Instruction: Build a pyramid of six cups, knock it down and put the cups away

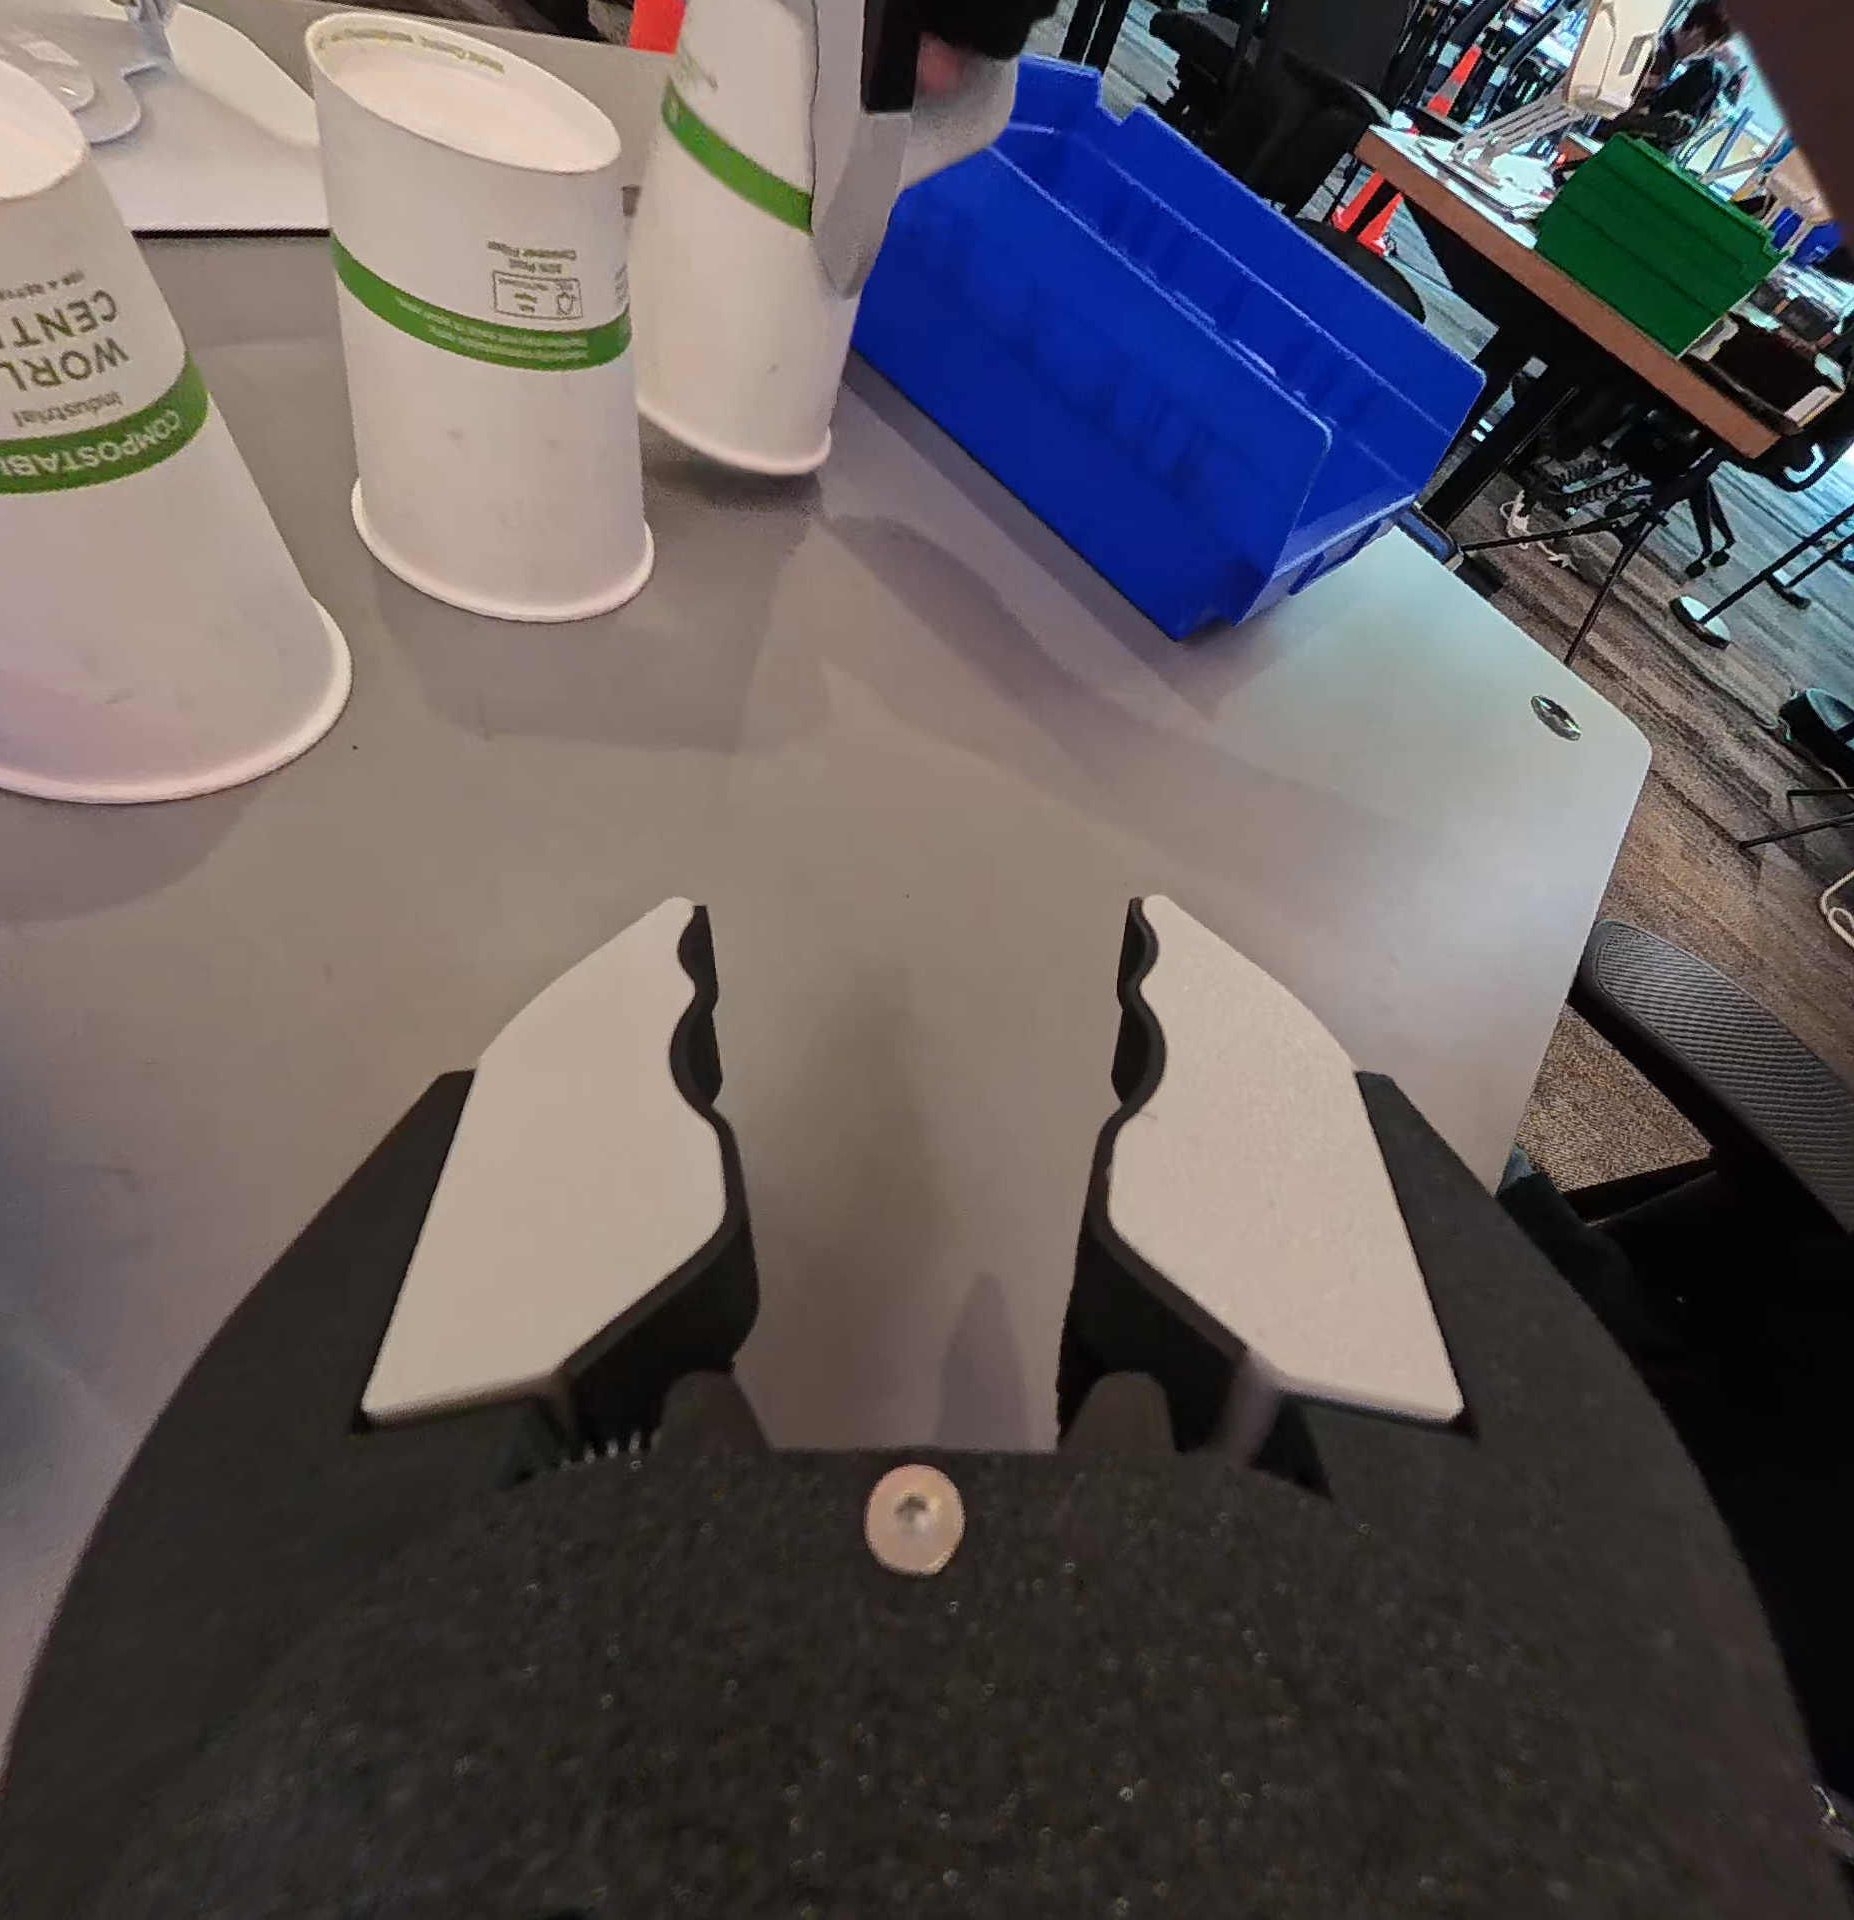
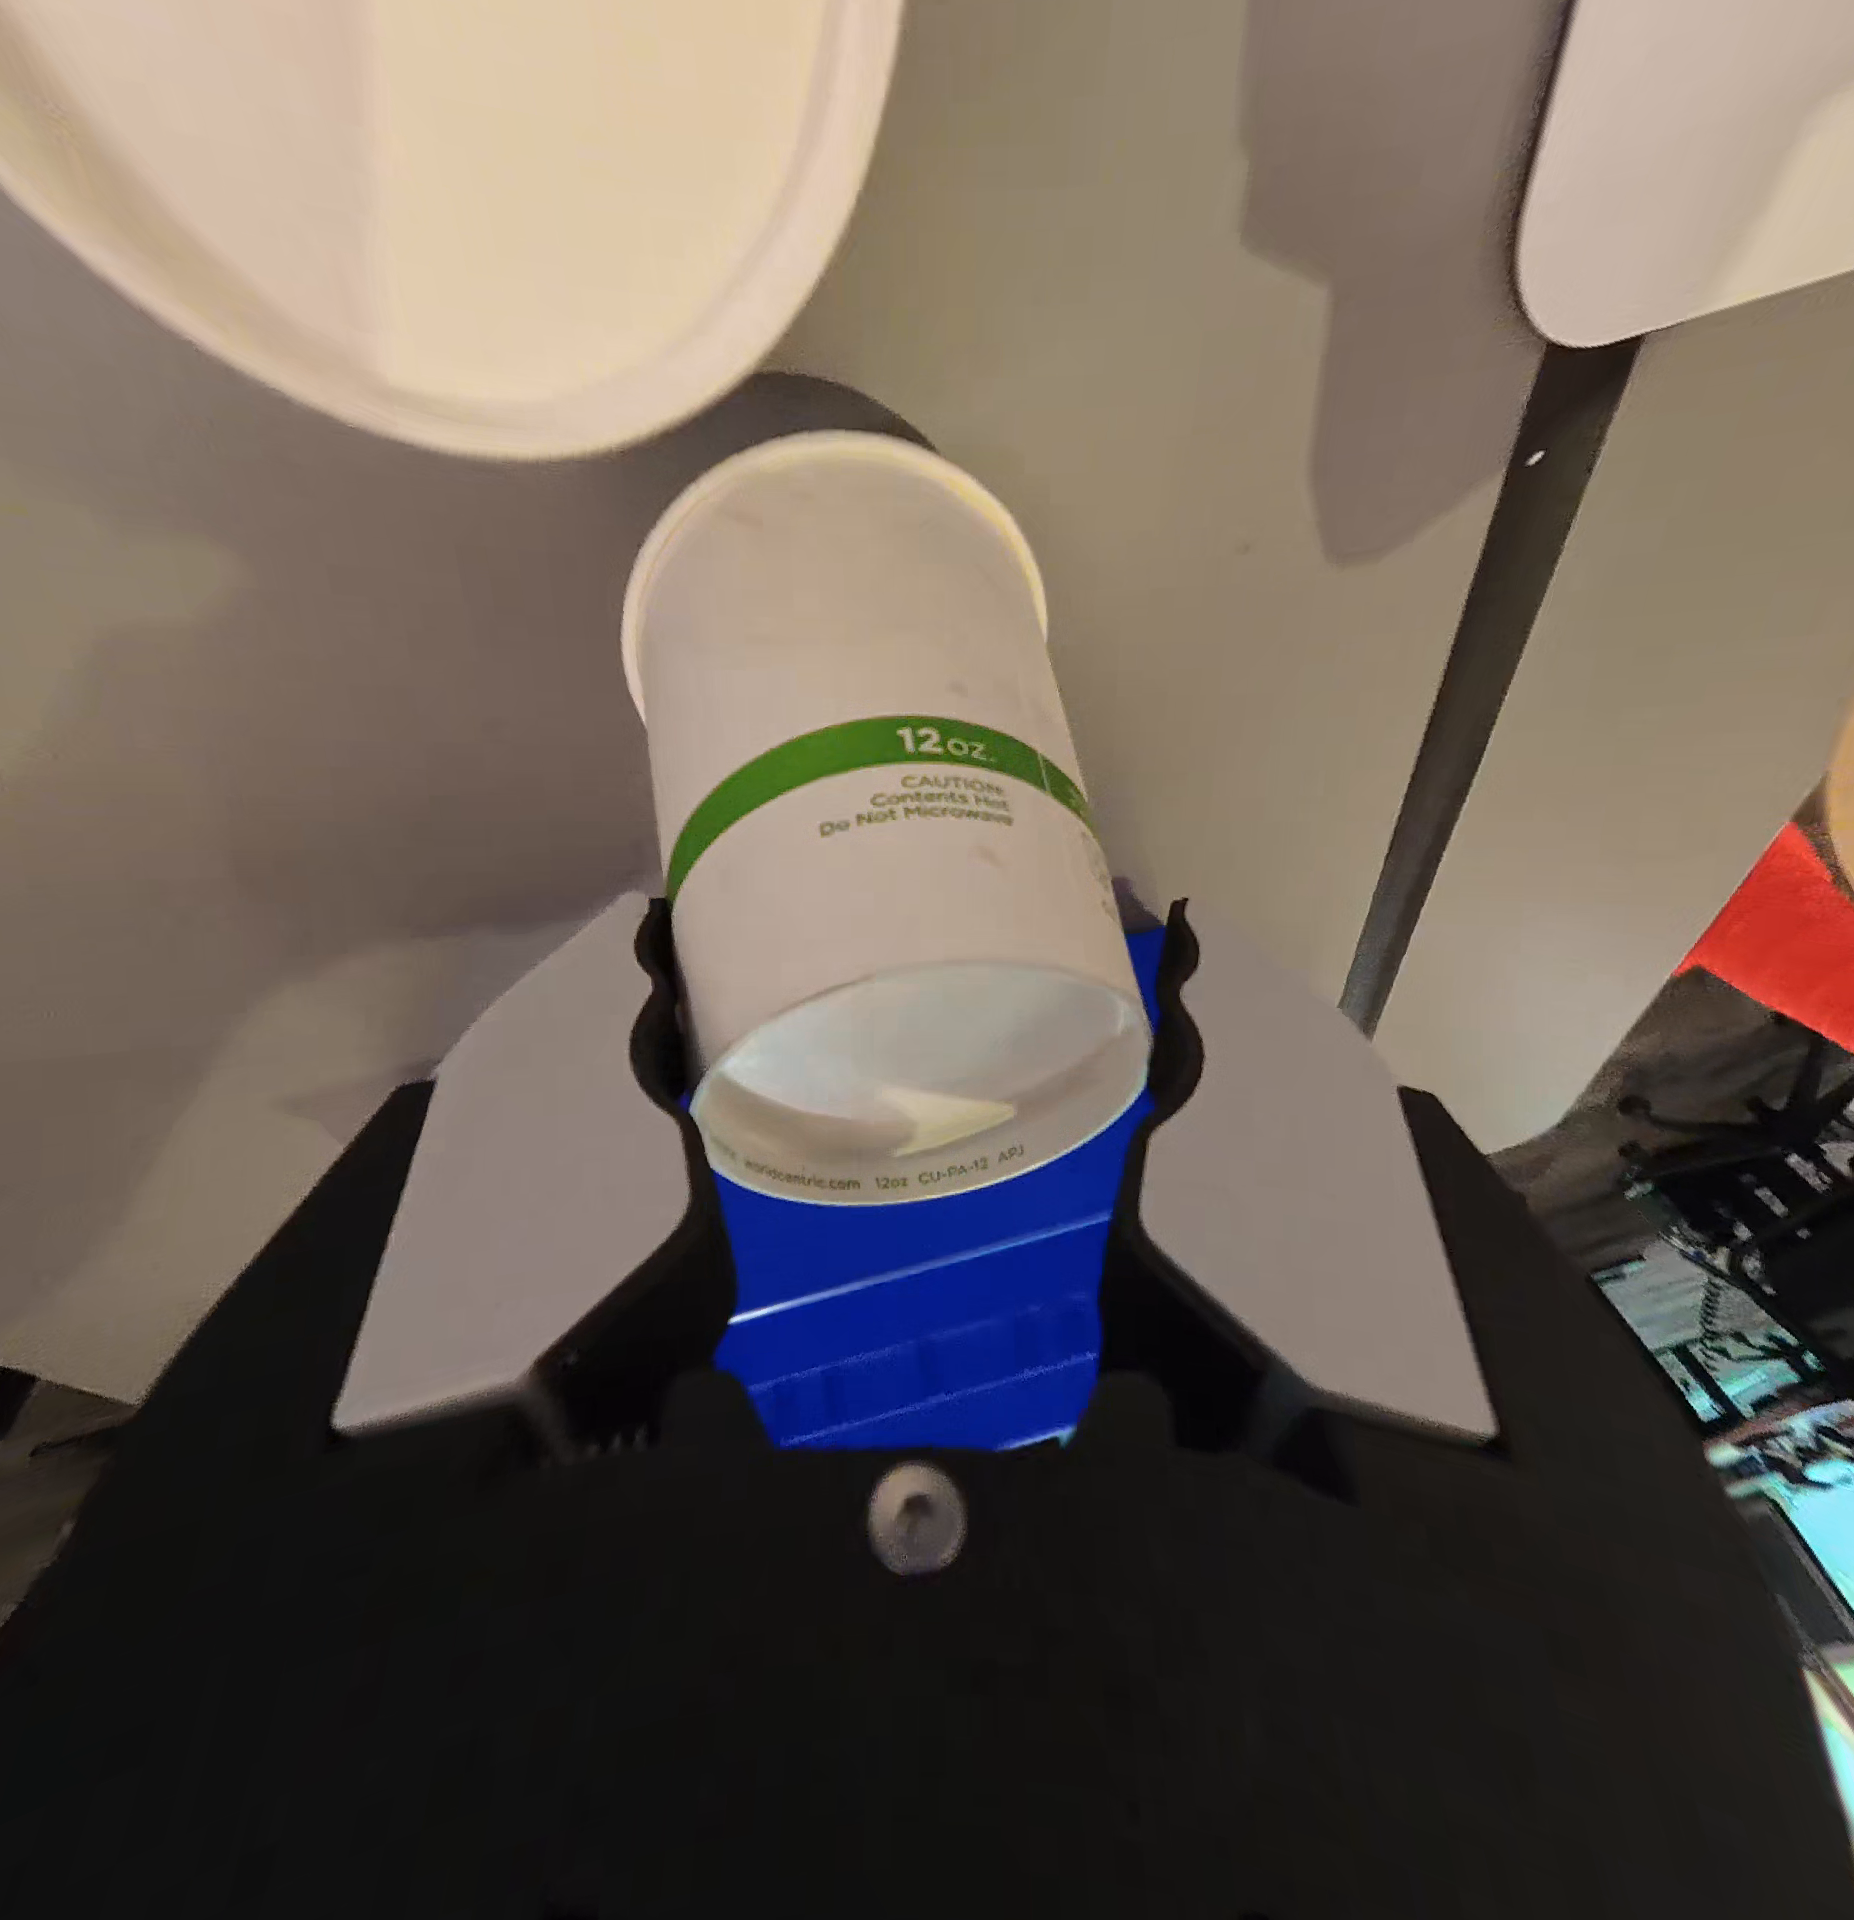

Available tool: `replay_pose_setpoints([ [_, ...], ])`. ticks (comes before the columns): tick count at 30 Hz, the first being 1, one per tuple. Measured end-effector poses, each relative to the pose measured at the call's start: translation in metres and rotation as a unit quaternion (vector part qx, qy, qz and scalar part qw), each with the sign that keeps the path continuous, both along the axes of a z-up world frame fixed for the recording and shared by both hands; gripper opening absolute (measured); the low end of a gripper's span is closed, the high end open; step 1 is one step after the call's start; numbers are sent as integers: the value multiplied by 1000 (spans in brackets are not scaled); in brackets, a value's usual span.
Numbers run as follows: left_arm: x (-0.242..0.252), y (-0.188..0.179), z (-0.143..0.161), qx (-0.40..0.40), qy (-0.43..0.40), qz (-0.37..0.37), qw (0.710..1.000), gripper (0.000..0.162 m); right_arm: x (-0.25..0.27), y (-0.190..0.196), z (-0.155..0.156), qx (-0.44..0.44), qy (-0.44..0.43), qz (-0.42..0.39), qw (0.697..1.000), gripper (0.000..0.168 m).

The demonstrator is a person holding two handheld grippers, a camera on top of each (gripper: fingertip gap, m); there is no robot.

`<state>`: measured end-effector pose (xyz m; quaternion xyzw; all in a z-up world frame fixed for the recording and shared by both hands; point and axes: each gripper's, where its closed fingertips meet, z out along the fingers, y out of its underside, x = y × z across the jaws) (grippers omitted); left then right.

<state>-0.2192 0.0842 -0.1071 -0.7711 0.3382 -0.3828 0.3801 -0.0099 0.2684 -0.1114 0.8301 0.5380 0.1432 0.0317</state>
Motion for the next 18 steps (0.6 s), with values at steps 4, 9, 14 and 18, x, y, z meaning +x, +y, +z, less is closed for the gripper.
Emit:
replay_pose_setpoints([
  [4, 0, 0, -3, -7, 4, -5, 1000, 73, 0, -3, -12, -30, -34, 2, 999, 88],
  [9, 1, -2, -6, -12, 8, -12, 1000, 73, 4, -1, -17, -40, -73, 14, 996, 88],
  [14, 3, -5, -10, -17, 14, -17, 1000, 74, 7, -2, -18, -48, -82, 14, 995, 88],
  [18, 5, -6, -10, -16, 16, -18, 1000, 74, 6, -2, -19, -40, -68, 16, 997, 88],
])
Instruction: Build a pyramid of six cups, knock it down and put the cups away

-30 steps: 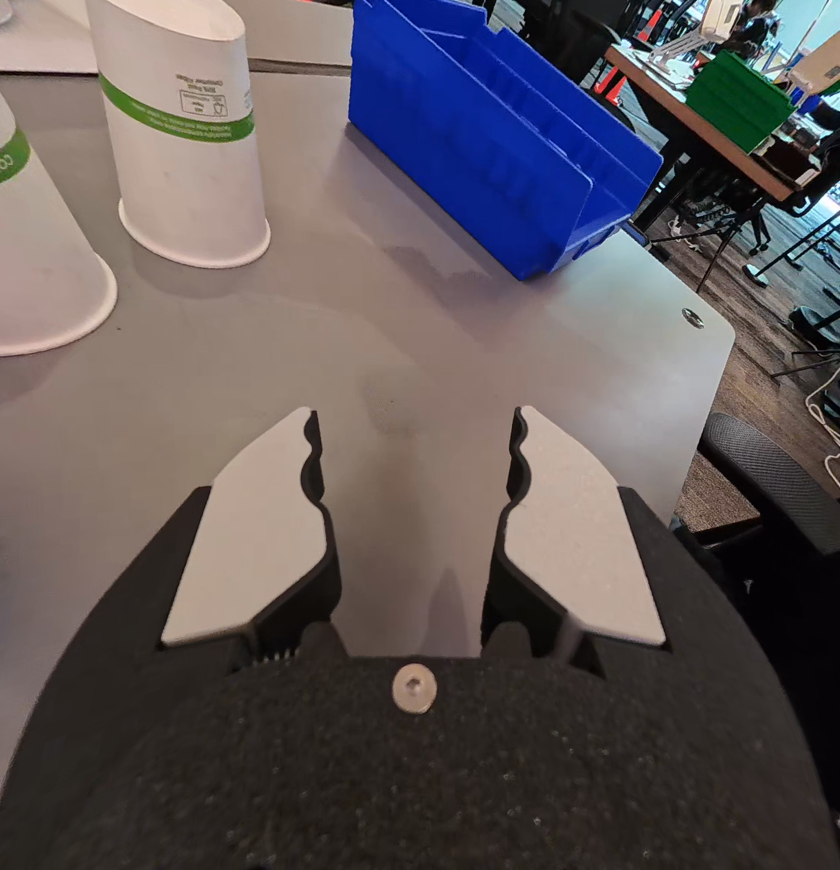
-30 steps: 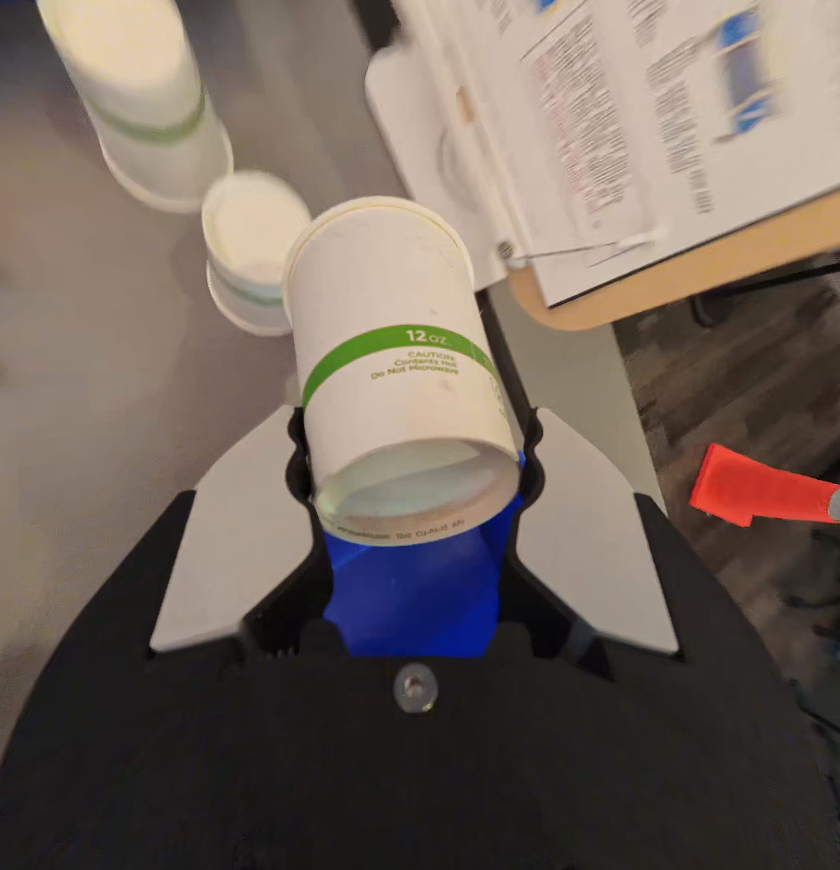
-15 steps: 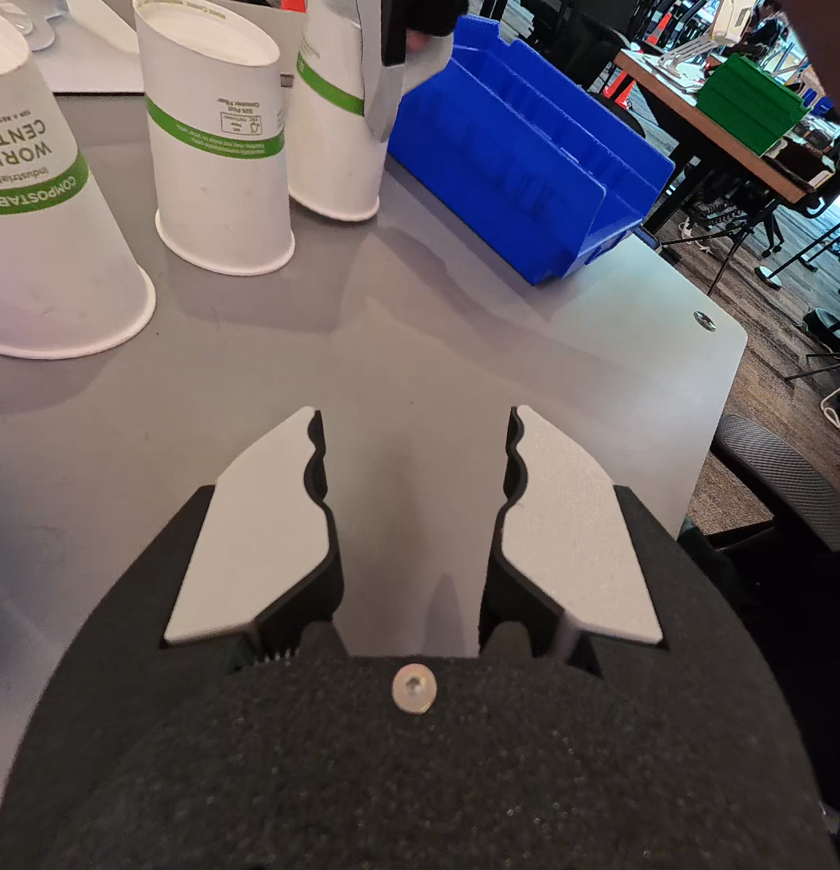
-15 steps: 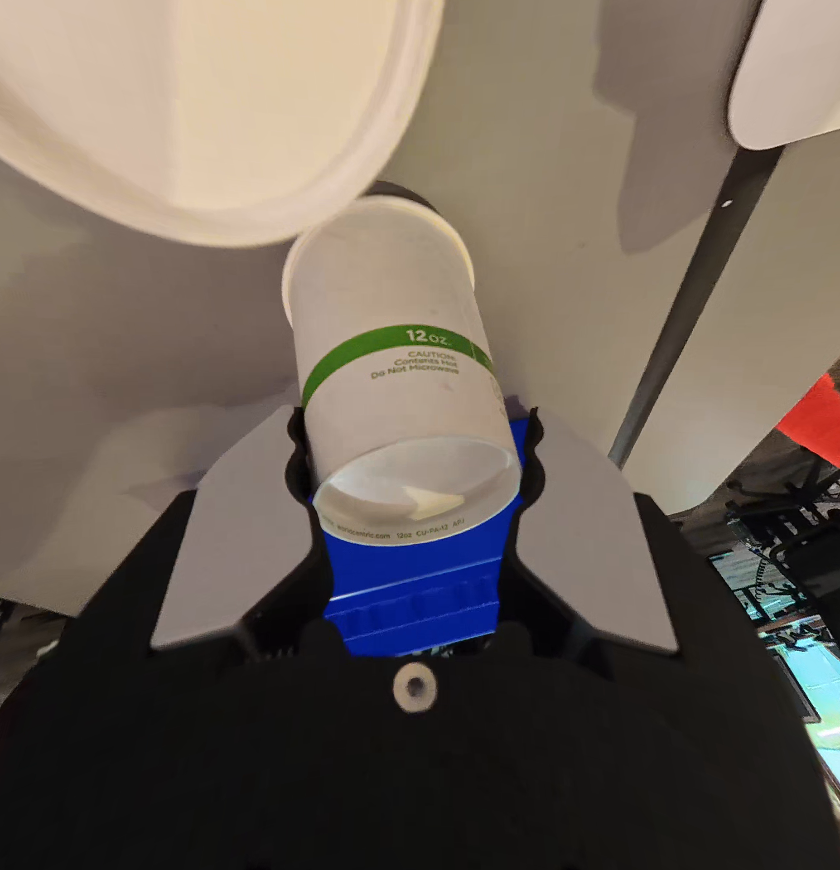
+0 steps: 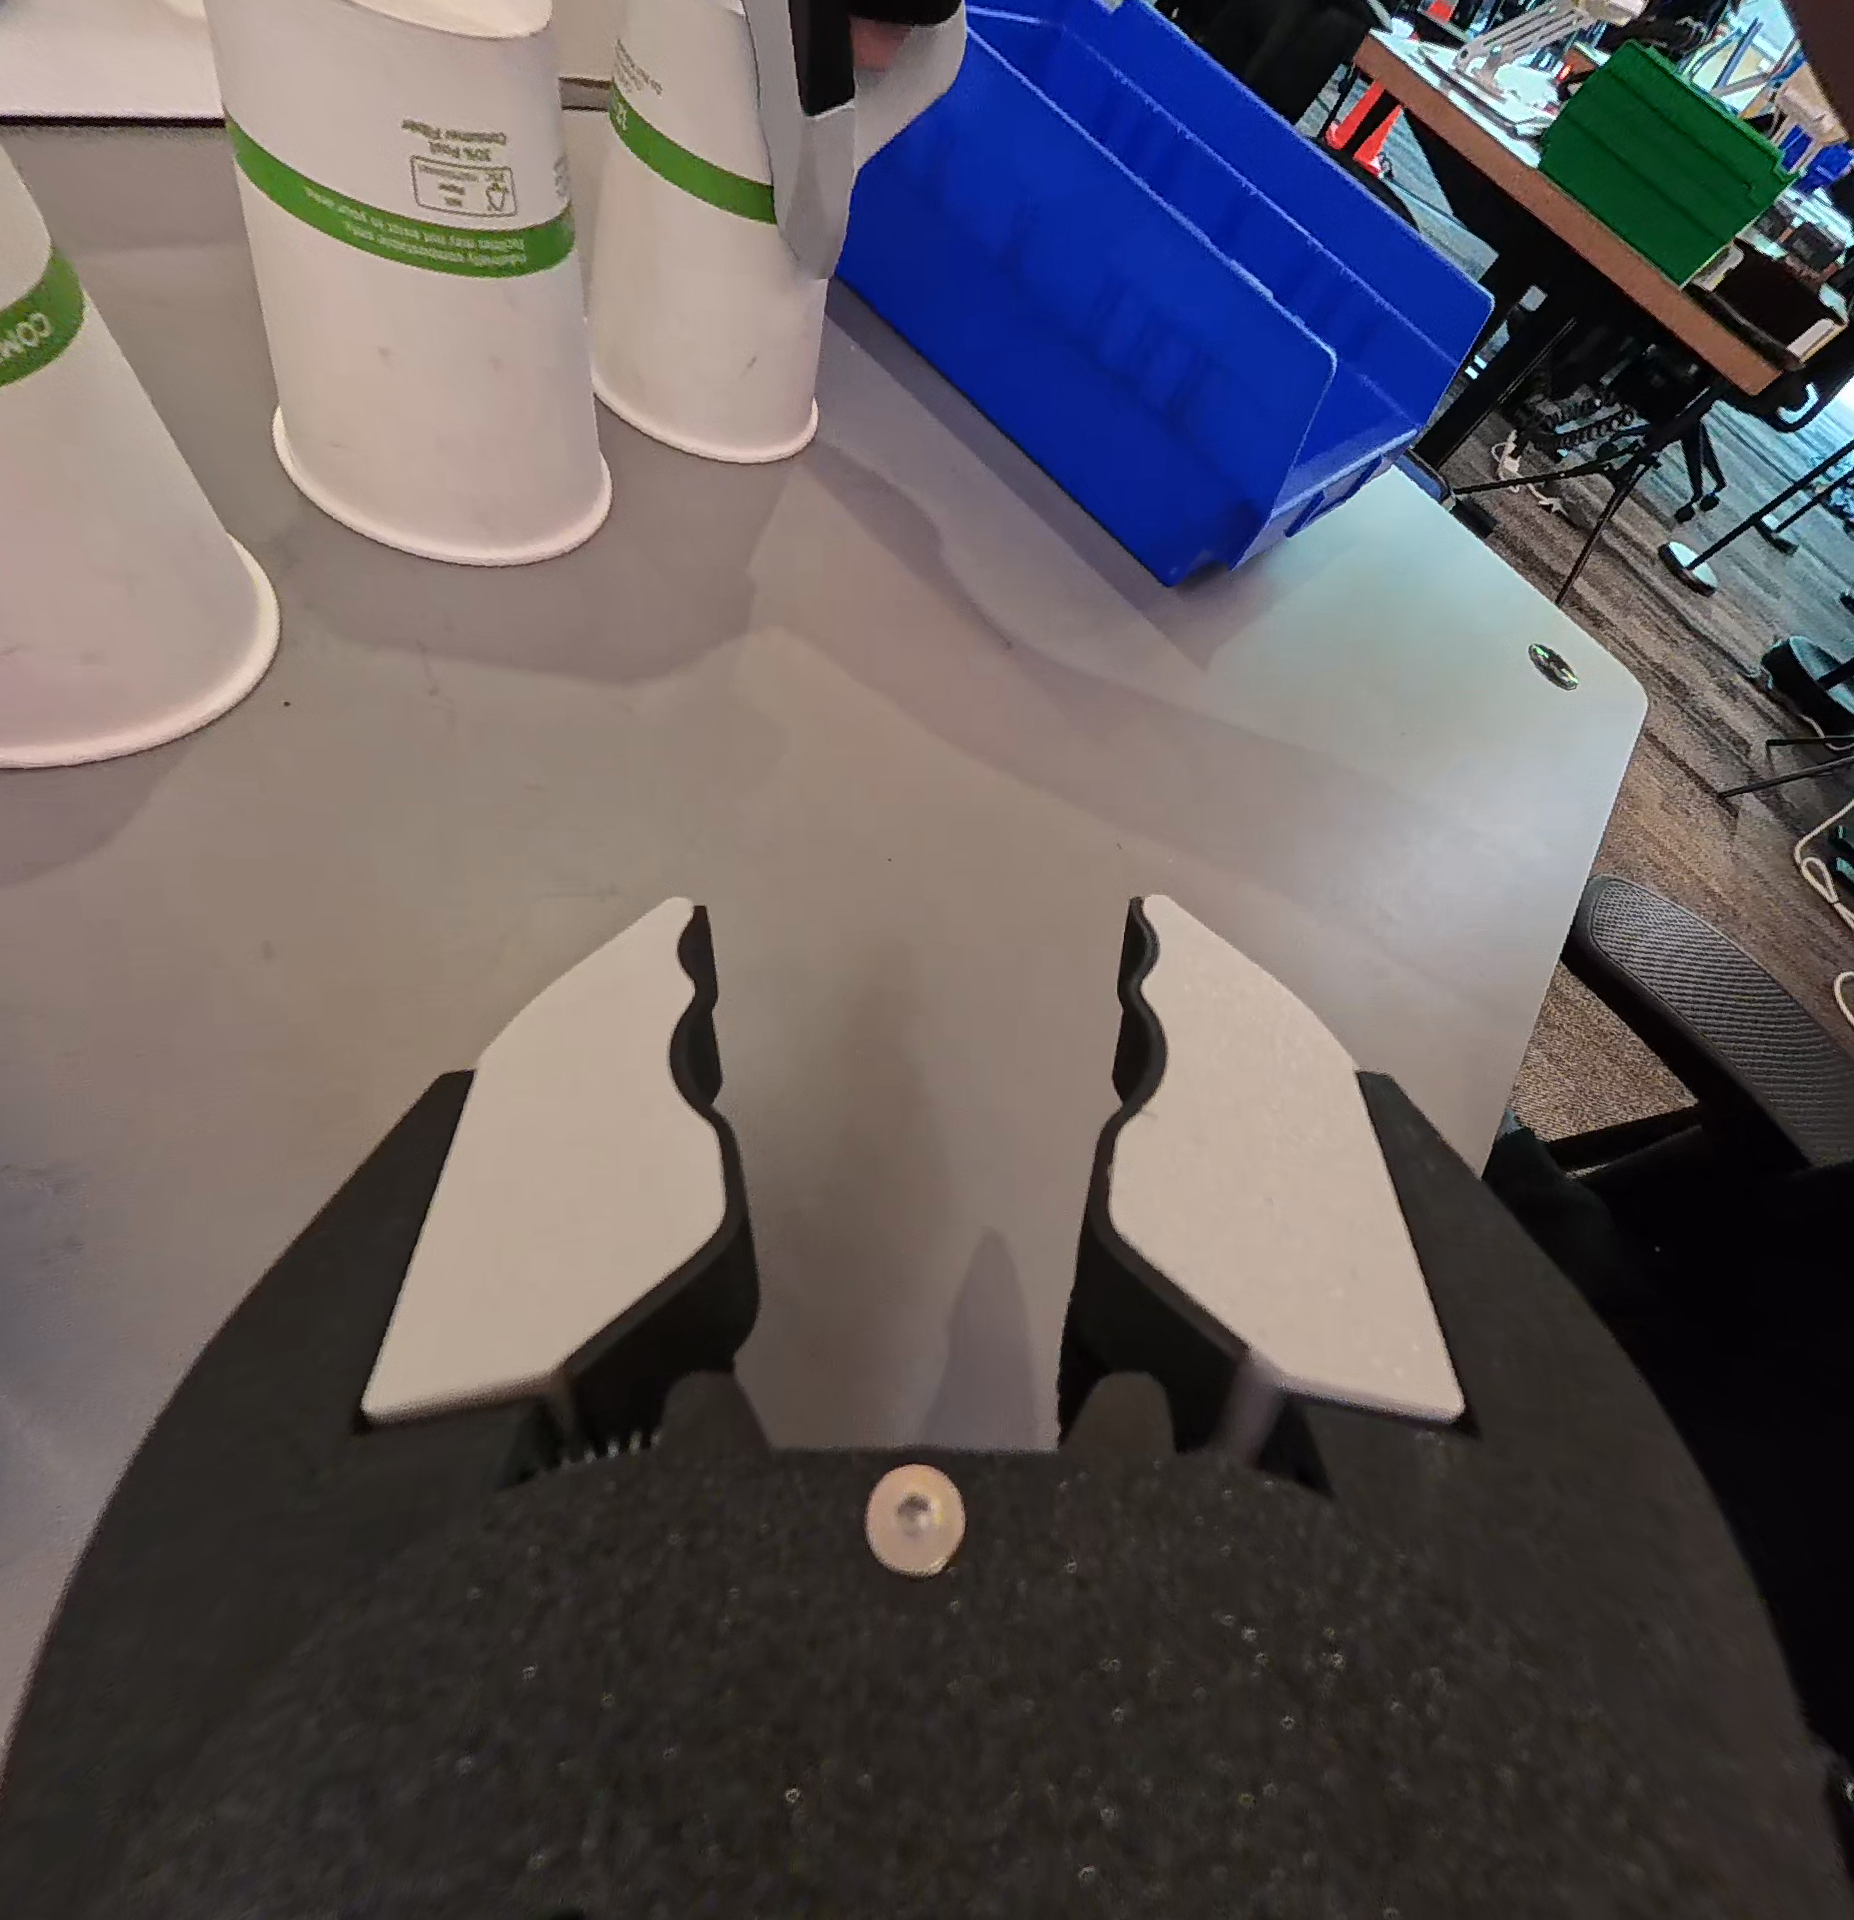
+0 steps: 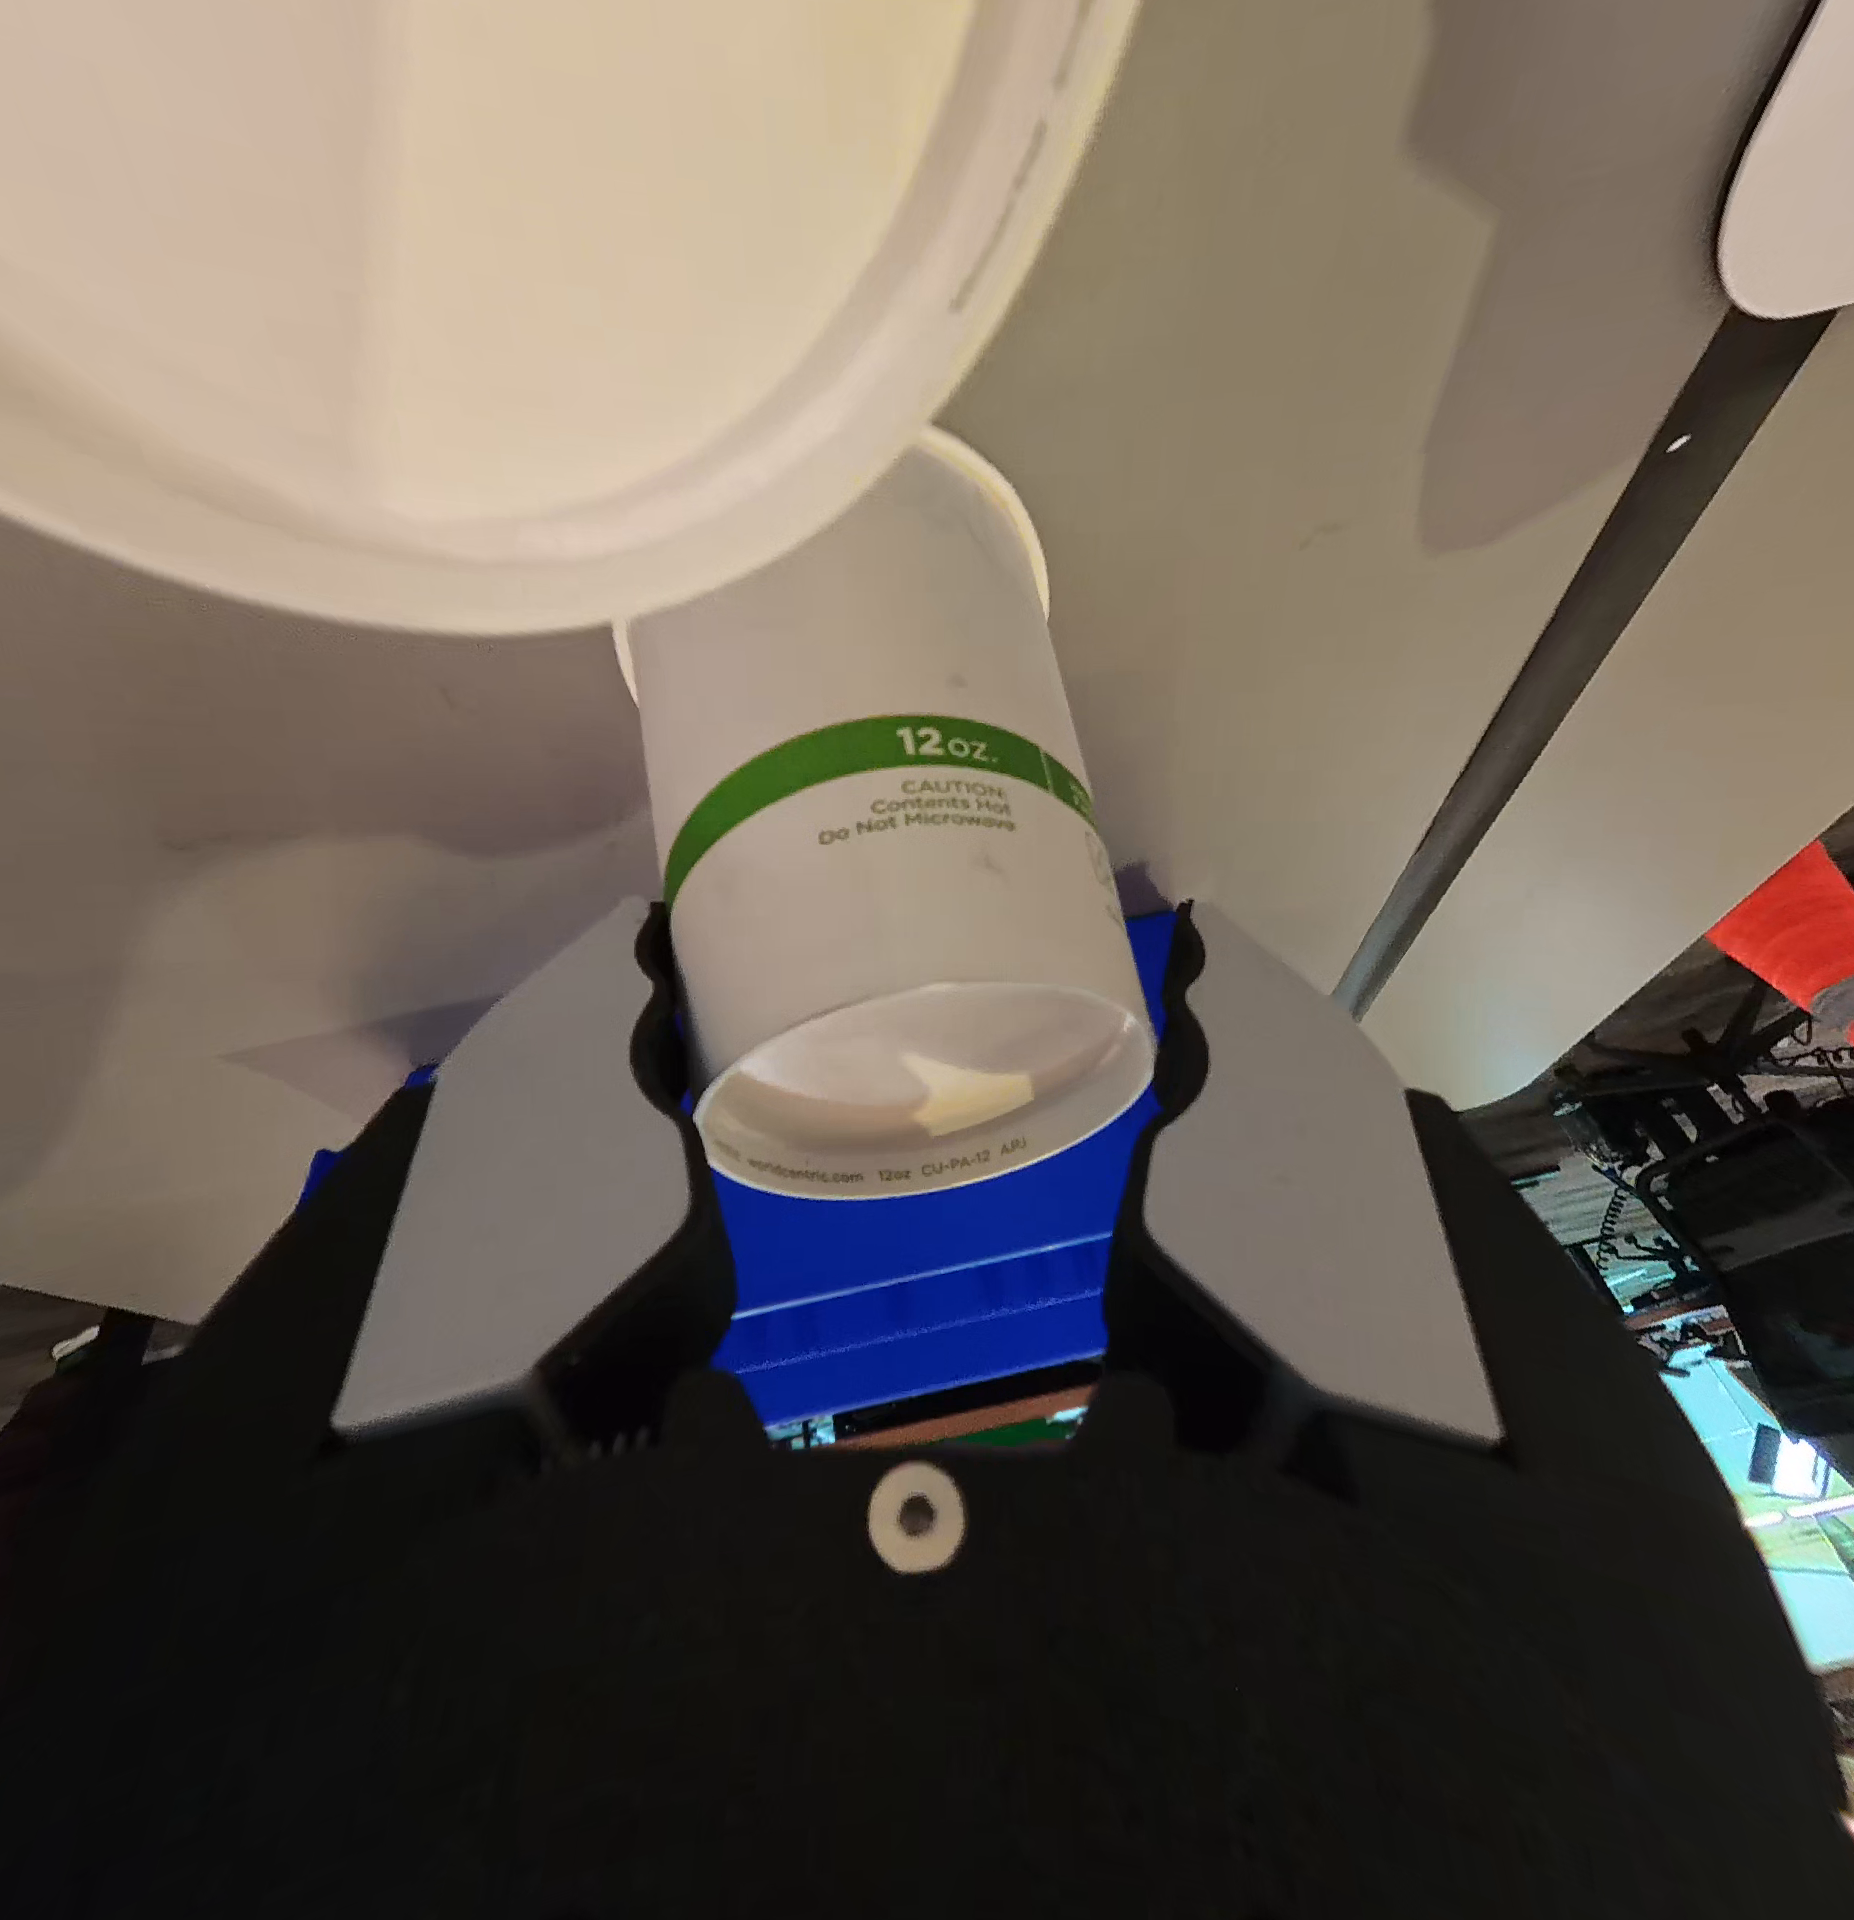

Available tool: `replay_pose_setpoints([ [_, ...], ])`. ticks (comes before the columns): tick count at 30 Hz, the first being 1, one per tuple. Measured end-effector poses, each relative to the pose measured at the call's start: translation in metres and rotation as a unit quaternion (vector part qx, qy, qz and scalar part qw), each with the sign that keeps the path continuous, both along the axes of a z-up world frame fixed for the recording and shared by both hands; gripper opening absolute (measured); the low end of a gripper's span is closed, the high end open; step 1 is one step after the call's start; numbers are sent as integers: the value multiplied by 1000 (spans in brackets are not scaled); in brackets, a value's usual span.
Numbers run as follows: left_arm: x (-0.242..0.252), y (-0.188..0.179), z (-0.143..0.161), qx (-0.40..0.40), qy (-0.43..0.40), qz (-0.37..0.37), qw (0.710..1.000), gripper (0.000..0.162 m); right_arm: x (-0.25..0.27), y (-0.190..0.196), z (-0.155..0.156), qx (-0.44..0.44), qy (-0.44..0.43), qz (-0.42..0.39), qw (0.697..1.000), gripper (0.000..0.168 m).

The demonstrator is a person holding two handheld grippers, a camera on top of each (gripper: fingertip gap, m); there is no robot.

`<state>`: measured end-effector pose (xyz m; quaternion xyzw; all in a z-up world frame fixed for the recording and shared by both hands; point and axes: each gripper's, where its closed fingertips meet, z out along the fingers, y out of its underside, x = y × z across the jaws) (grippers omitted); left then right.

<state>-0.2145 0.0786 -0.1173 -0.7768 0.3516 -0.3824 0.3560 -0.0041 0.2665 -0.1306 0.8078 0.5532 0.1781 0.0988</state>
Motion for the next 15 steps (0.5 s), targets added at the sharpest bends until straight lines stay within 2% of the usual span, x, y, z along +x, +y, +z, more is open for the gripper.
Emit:
replay_pose_setpoints([
  [2, 1, -1, 0, -1, 0, -2, 1000, 75, -1, 2, 1, 13, 8, 4, 1000, 89],
  [5, 1, -2, 0, -2, -2, -2, 1000, 75, -5, 5, 14, 48, 25, 19, 998, 100],
  [10, 2, -3, -1, 0, 1, -5, 1000, 75, -27, 4, 70, 152, 100, 46, 982, 100],
  [12, 2, -2, 0, -1, 1, -4, 1000, 75, -44, -10, 98, 206, 165, 54, 963, 99],
  [13, 1, -2, 0, 0, 1, -5, 1000, 75, -58, -24, 112, 229, 226, 52, 945, 96],
  [15, 0, -2, 1, -1, 2, -4, 1000, 74, -91, -60, 141, 279, 390, 45, 876, 91],
])
